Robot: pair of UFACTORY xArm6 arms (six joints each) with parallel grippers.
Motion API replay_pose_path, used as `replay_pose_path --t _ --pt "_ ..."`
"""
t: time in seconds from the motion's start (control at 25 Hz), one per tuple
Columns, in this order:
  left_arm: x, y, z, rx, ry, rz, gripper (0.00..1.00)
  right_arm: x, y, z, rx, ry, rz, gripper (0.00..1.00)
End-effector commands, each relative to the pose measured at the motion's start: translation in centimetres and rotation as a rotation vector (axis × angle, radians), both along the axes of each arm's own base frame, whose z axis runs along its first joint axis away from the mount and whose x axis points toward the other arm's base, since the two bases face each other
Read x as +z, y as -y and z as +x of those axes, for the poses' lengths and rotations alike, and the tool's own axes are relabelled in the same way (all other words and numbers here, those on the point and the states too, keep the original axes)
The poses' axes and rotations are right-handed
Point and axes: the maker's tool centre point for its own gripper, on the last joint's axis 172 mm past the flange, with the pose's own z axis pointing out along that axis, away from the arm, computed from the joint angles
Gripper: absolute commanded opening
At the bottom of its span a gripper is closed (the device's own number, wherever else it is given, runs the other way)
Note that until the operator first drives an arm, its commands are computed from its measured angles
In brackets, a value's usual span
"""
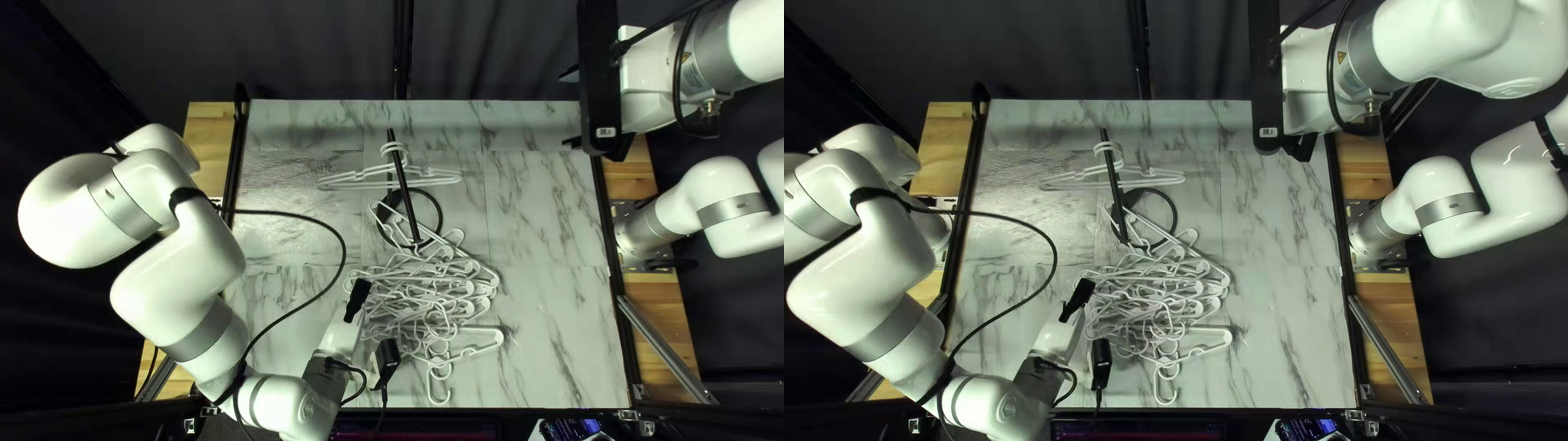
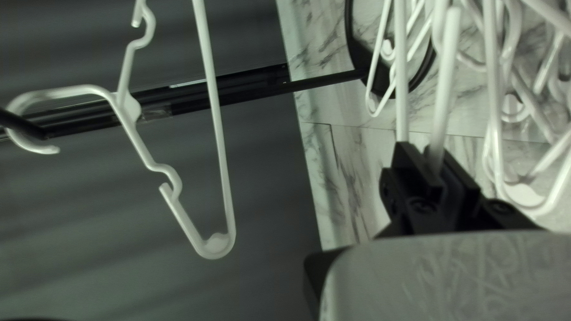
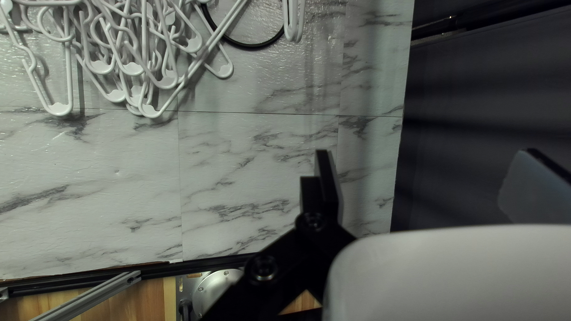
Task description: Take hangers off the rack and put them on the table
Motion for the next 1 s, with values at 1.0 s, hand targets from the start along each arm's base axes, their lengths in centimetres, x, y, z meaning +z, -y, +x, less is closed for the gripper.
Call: replay_pose_path --t 1.0 --pt "-1.5 -0.4 -0.1 -0.013 0.104 0.036 0.01 0.0 0.0 0.0 0.000 0.000 0.000 1.00"
